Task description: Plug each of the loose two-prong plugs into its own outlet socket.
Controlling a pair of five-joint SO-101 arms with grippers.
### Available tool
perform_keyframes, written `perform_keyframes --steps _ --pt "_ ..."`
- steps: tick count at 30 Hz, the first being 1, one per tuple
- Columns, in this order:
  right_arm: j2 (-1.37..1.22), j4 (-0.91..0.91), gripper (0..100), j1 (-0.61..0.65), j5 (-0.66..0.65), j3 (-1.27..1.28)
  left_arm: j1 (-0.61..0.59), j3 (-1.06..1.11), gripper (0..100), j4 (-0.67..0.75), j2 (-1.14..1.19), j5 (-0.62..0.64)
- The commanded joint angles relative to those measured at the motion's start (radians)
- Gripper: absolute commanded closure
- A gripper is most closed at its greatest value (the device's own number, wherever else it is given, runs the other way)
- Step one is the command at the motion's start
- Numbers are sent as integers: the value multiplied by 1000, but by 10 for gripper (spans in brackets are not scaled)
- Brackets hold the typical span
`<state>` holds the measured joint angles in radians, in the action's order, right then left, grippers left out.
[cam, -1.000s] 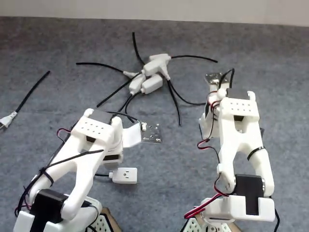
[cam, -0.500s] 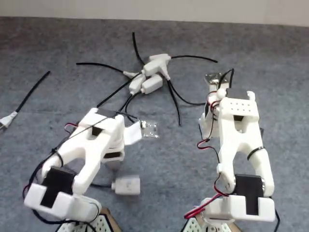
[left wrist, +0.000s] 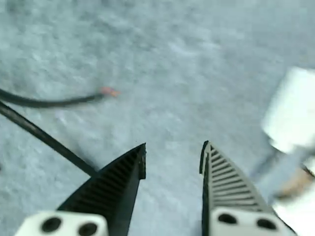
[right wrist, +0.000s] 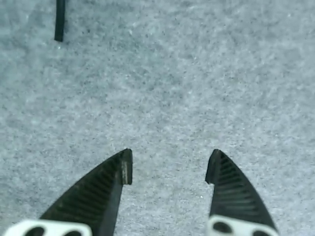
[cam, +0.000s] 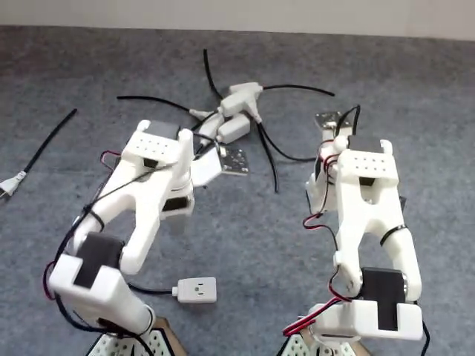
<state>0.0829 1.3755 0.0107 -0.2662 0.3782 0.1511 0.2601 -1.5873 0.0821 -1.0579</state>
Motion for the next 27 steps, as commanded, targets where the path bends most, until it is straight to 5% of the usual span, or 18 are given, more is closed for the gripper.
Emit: perform_keyframes --steps 1,7,11,27 --pt "47 1 756 7 -3 -4 61 31 797 -106 -260 44" --pt "48 -25 756 8 -2 45 211 512 797 109 -811 170" --pt "48 -58 756 8 -2 76 282 730 797 140 -960 186" --pt "48 -58 756 13 -2 74 412 776 797 -17 -1122 184"
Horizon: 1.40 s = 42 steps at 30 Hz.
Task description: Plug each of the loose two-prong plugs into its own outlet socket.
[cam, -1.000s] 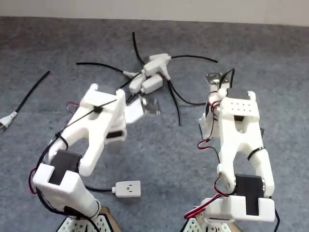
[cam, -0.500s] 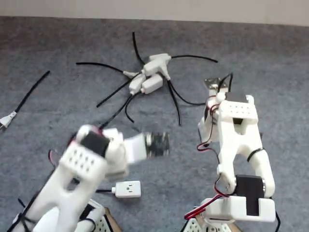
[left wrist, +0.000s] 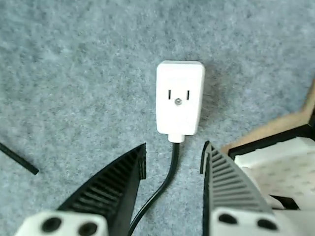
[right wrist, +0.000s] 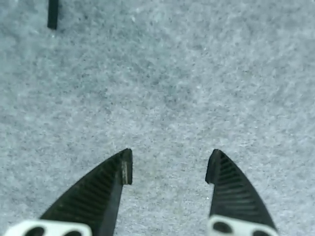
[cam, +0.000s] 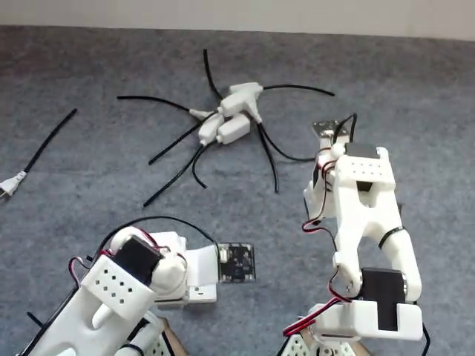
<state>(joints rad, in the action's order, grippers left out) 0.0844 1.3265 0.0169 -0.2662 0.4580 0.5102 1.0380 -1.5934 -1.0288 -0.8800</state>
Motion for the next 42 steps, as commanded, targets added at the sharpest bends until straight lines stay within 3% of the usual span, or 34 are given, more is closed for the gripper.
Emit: perform_keyframes --steps 1,5,11,24,28,33,37,42 --pt "47 -8 756 7 -2 -5 74 -1 797 -8 -8 6" --pt "47 -8 756 7 -2 -2 151 -2 797 -5 10 8" --pt "47 -8 756 7 -2 -2 160 4 797 75 70 8" --pt "47 -8 756 7 -6 -1 156 58 797 373 403 8" --pt "47 -8 756 7 -6 1 62 51 797 436 449 -5" --pt "47 -7 756 8 -5 1 -101 -13 797 434 518 -155" --pt "47 -7 756 8 -5 1 -214 -110 797 356 584 -301" --pt "45 -5 756 33 -5 4 -318 -291 797 301 688 -382"
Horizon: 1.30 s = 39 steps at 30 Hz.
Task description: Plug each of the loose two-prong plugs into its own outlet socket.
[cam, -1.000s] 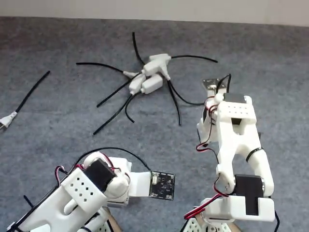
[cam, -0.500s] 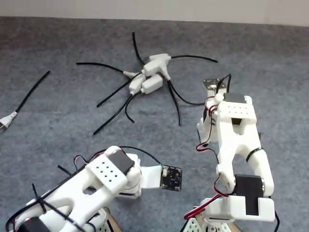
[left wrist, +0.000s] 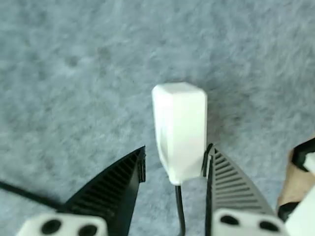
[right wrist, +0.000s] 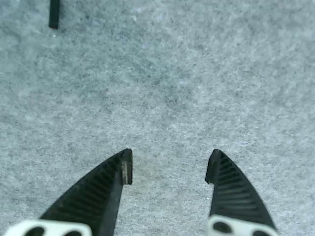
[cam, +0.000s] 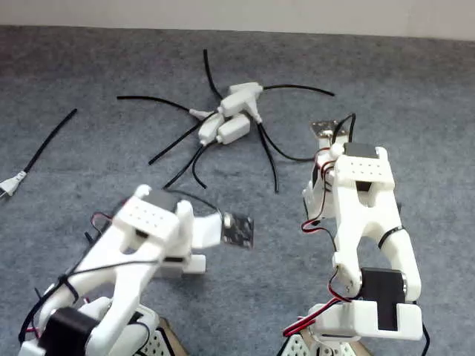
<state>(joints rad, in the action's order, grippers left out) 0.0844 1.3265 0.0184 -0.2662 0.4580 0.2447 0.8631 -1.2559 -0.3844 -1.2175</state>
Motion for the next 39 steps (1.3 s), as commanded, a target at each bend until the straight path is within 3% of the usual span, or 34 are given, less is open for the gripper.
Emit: perform_keyframes --steps 1,13,16,20,24,26,31,39 --pt "45 -1 756 44 -5 4 -65 -157 797 -48 65 -46" --pt "45 1 756 73 -8 4 -140 -389 797 -66 209 -43" --pt "45 -1 756 110 -8 12 -217 -473 797 -72 209 -37" --pt "47 -7 756 142 -3 24 -412 -607 797 -49 223 178" --pt "47 -7 756 139 -2 24 -651 -662 797 143 323 514" --pt "47 -7 756 139 -2 25 -760 -727 797 172 423 569" --pt "47 -4 756 139 0 25 -915 -1073 797 28 740 582" --pt "47 -1 756 139 0 25 -989 -1707 797 -258 1132 572"
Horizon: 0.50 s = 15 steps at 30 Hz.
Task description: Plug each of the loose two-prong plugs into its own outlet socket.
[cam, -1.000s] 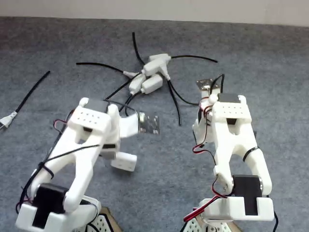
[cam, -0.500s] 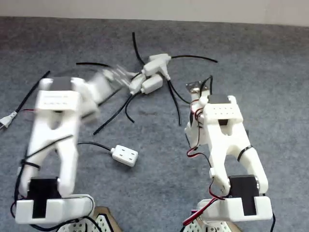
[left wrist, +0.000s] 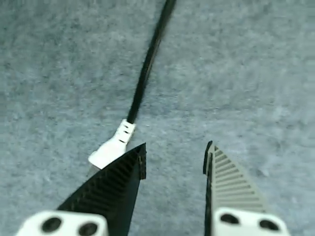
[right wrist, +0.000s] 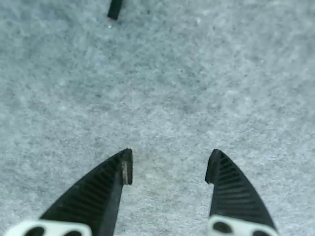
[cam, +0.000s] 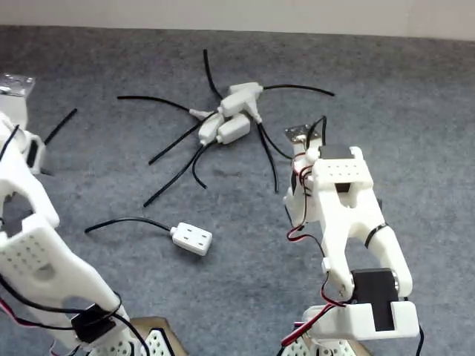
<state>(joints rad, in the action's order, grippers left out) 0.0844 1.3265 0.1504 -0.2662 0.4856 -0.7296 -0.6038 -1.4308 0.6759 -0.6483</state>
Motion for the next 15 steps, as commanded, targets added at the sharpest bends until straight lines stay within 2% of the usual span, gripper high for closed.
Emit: perform_keyframes --steps 1,8,15 --pt "47 -1 756 7 0 -2 -25 -303 797 -103 110 3" --pt "47 1 756 7 0 -2 -90 -628 797 -192 349 -28" --pt "47 1 756 7 0 -2 -139 -754 797 -239 455 -83"
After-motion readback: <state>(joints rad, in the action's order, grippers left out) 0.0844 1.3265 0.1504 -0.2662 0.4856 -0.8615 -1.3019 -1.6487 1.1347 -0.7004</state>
